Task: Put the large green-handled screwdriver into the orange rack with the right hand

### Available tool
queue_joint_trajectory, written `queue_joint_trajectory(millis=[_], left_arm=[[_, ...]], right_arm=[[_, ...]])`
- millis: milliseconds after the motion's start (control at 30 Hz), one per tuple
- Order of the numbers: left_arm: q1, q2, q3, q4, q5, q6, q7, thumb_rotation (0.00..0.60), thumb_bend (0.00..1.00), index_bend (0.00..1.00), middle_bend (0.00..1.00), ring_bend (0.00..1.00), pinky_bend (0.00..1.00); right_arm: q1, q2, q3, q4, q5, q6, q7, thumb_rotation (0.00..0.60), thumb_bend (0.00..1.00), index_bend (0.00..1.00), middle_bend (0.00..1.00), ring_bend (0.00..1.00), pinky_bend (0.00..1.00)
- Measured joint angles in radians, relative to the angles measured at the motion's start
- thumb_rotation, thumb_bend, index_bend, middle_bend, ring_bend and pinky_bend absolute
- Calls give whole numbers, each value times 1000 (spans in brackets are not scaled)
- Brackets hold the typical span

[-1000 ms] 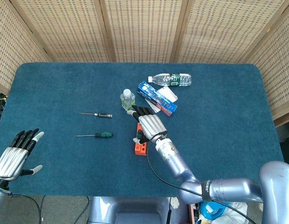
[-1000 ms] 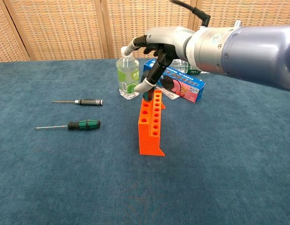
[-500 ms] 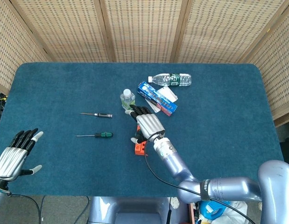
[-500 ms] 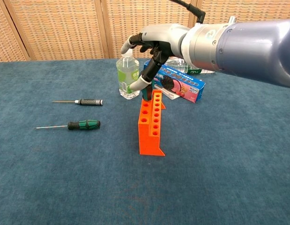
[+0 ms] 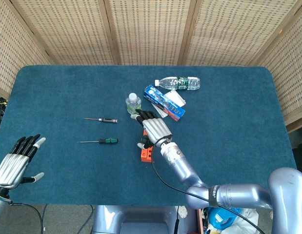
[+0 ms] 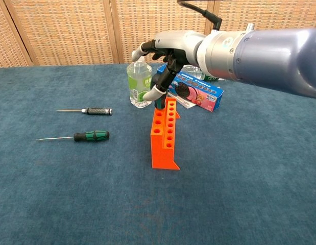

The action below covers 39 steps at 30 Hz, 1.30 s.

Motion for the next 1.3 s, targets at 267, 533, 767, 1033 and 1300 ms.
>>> queue_joint_trajectory(millis=[267, 533, 767, 1033, 1300], left_arm=[[1, 0, 2, 1, 1, 0, -1, 600, 0, 0, 0, 0, 0], [0, 1, 0, 3, -5, -3, -6, 600, 0, 0, 0, 0, 0], [-2, 0, -3, 7, -15, -10, -10, 600, 0, 0, 0, 0, 0], [-5, 0, -3, 14, -22, -20, -20, 600, 0, 0, 0, 0, 0], [-12, -5, -5, 19, -31, -35, -18, 600, 0, 0, 0, 0, 0]], right_arm=[[14, -13, 8, 25, -5, -14, 6, 600, 196, 116, 0, 0, 0], [25, -20, 16, 51, -8, -31, 16, 600, 196, 115, 0, 0, 0], [45, -32, 25, 75, -8, -51, 18, 600, 196, 115, 0, 0, 0], [64, -47, 32, 133, 3, -85, 29, 600, 195, 115, 0, 0, 0], [71, -54, 34, 169, -13, -113, 59, 600, 196, 115, 0, 0, 0]])
